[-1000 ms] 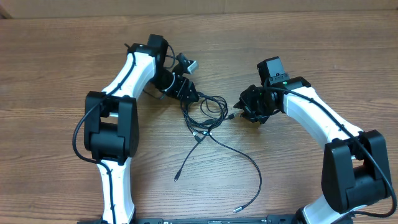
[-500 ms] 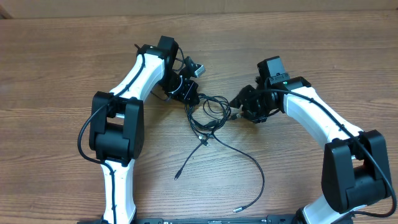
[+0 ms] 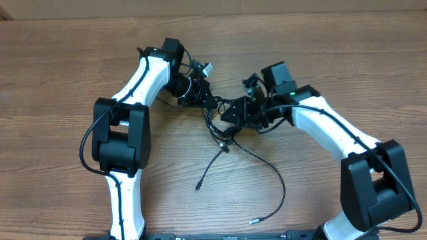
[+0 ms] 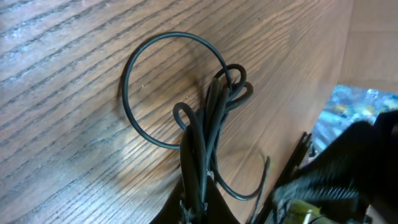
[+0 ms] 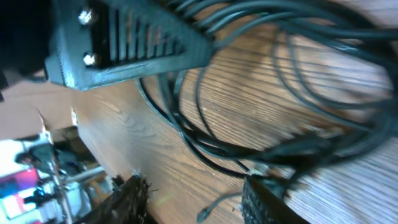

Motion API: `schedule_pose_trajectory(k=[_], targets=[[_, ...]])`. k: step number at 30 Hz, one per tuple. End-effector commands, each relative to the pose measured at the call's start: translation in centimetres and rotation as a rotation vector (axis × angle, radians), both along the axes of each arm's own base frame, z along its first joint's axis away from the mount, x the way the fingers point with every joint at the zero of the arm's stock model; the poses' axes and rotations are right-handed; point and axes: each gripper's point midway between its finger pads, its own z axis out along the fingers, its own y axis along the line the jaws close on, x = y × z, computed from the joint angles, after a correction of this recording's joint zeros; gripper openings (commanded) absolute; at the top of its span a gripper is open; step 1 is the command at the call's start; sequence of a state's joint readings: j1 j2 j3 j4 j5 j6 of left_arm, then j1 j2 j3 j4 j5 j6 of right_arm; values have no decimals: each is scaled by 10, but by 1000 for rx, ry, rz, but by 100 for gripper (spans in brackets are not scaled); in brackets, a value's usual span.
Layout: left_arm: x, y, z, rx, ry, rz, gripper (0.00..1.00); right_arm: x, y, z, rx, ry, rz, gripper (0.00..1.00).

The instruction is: Untangle cables

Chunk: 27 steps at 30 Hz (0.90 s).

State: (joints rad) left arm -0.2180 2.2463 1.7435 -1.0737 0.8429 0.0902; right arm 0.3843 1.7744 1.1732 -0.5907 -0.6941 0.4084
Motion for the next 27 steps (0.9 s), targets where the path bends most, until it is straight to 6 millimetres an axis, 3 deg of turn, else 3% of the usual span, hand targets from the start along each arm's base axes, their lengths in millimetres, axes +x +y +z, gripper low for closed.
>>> schedule_pose_trajectory(k=[1,13,27], targets=[[6,-5,7,-40,48,48,4,3,13,10,-40,-108,34,43],[4,-7,10,-65,55,42,4,9,18,-4,-197,-208,8,35],[-2,-16,18,-126,40,-2,6,11,25,-12,-170,-169,-12,33]])
